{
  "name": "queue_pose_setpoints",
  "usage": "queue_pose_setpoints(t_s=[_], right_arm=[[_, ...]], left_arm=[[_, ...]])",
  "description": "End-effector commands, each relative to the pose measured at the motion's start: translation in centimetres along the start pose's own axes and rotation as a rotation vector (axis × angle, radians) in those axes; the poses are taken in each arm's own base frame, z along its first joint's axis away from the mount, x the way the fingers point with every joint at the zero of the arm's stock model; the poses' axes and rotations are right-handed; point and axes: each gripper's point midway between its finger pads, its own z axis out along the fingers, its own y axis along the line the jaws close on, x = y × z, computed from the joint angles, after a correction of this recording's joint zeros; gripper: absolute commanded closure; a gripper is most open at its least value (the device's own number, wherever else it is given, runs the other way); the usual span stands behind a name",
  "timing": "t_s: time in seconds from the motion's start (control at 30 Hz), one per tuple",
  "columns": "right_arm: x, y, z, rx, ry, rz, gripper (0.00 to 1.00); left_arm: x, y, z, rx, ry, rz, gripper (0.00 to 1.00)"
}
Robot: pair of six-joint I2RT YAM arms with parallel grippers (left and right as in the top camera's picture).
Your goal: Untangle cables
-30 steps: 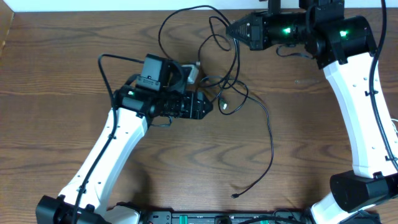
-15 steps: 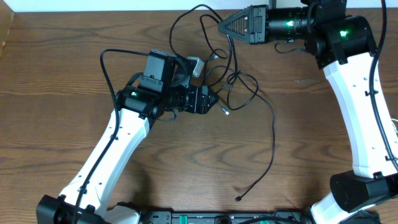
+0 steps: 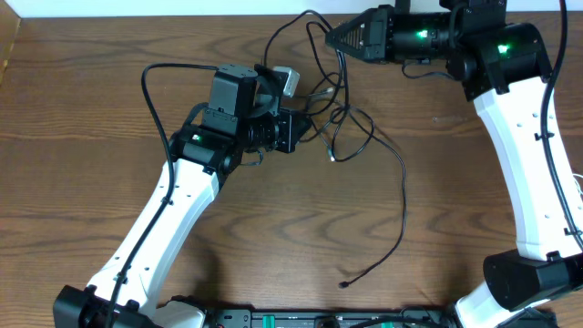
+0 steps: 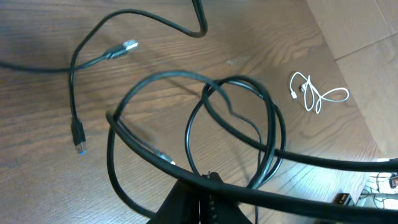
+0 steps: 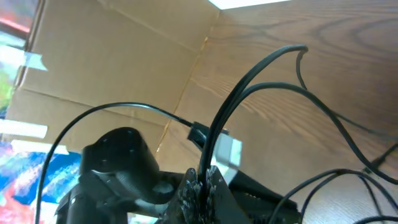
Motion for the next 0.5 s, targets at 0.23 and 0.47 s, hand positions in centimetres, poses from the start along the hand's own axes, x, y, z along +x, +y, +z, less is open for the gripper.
queue_pose_setpoints(t_s=[0.23, 0.47], right_arm=[[0.4, -3.1, -0.7, 0.189, -0.028, 0.096, 0.99], [1.5, -3.8, -0.6, 0.214, 0.001, 0.193, 0.99]], left_arm=[[-0.8, -0.4, -0.3, 0.005, -0.026, 0.009, 0.43], [-2.0, -2.7, -0.2, 0.100, -0.074, 0.077, 0.42]])
